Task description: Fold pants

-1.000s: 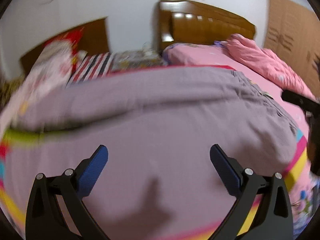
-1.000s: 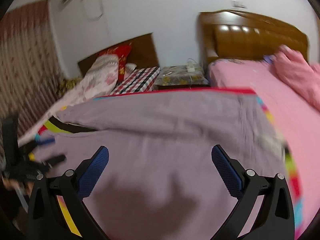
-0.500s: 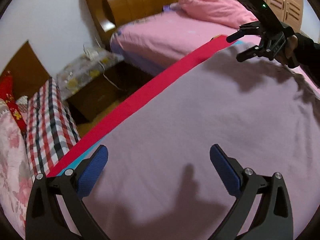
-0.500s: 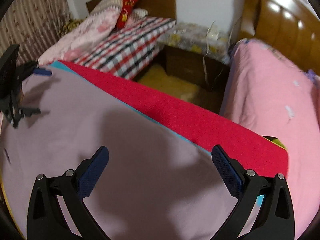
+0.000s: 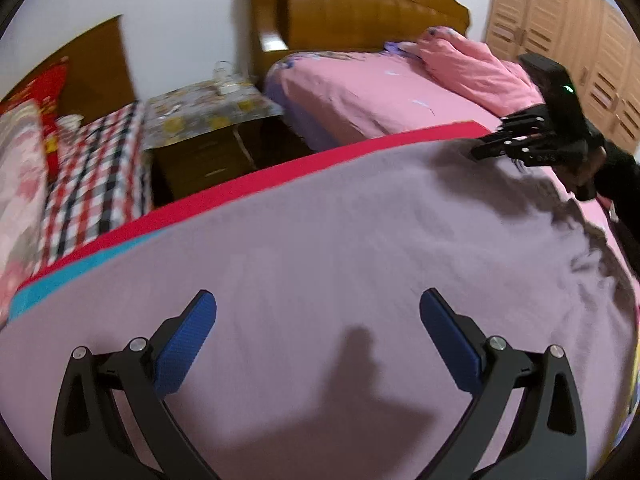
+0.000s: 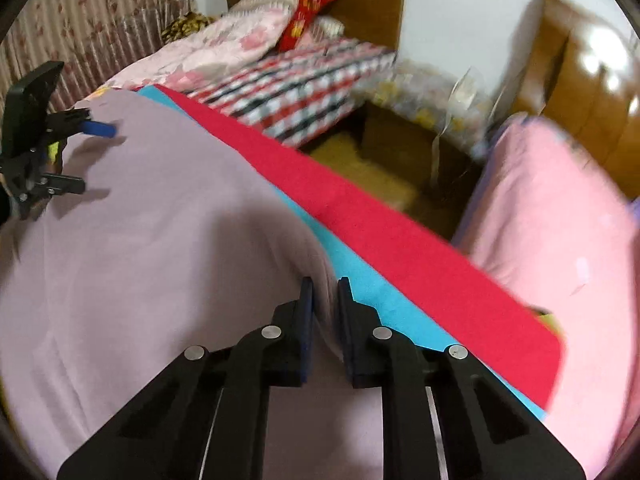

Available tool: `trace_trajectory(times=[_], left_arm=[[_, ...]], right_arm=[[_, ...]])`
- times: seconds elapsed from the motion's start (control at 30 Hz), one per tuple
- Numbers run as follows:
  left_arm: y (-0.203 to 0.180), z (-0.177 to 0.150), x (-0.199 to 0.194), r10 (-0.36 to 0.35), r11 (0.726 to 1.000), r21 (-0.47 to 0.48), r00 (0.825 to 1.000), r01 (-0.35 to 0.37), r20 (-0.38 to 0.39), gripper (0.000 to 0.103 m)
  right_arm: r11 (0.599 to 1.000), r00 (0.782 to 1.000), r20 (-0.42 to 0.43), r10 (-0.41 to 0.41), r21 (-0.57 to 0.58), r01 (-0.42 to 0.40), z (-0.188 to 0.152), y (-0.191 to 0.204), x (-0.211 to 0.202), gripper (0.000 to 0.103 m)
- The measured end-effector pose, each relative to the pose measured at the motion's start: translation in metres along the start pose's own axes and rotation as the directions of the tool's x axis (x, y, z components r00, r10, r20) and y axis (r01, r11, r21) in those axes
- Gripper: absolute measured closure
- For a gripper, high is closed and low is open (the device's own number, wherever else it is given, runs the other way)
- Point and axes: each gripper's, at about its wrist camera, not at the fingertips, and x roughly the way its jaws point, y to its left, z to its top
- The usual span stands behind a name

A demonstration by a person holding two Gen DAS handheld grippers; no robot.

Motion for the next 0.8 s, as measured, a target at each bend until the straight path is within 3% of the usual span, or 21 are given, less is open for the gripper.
trace_trajectory(times=[0.13, 0.3, 0.43, 0.47, 0.57, 0.7, 0.8], left_arm=[[-0.009, -0.030, -0.053, 0.045, 0.974, -0.223, 0.999, -0.039, 0.018, 0.002], [-0.020, -0.088, -0.113, 0.050, 0.870, -0.493, 0.993, 0.011, 0.110, 0.002], [-0.020, -0.142, -0.145, -0.016, 0.680, -0.714, 0.978, 0.164, 0.209, 0.002], [-0.022, -0.149, -0.147, -0.041, 0.656, -0.734, 0.979, 0.176, 0.198, 0.002], [-0.031, -0.162, -0.153, -0.089, 0.654, -0.731, 0.979, 0.195, 0.182, 0.002], [-0.030, -0.166, -0.154, -0.056, 0.665, -0.723, 0.977, 0.190, 0.205, 0.002], [-0.020, -0.174, -0.149, -0.065, 0.624, -0.754, 0.975, 0.206, 0.213, 0.002]], right_arm=[[0.993, 0.982, 0.144, -0.119, -0.006, 0.121, -0.010, 0.050, -0.060, 0.088], [0.970, 0.937, 0.258, -0.236, 0.012, 0.241, -0.051, 0.132, -0.128, 0.089], [0.948, 0.905, 0.295, -0.307, 0.012, 0.317, -0.094, 0.204, -0.160, 0.089], [0.949, 0.904, 0.298, -0.307, 0.029, 0.313, -0.107, 0.220, -0.166, 0.089], [0.944, 0.901, 0.284, -0.328, 0.067, 0.322, -0.144, 0.255, -0.169, 0.090], [0.940, 0.907, 0.255, -0.336, 0.148, 0.307, -0.166, 0.272, -0.160, 0.090], [0.932, 0.900, 0.257, -0.351, 0.188, 0.310, -0.170, 0.275, -0.162, 0.090]])
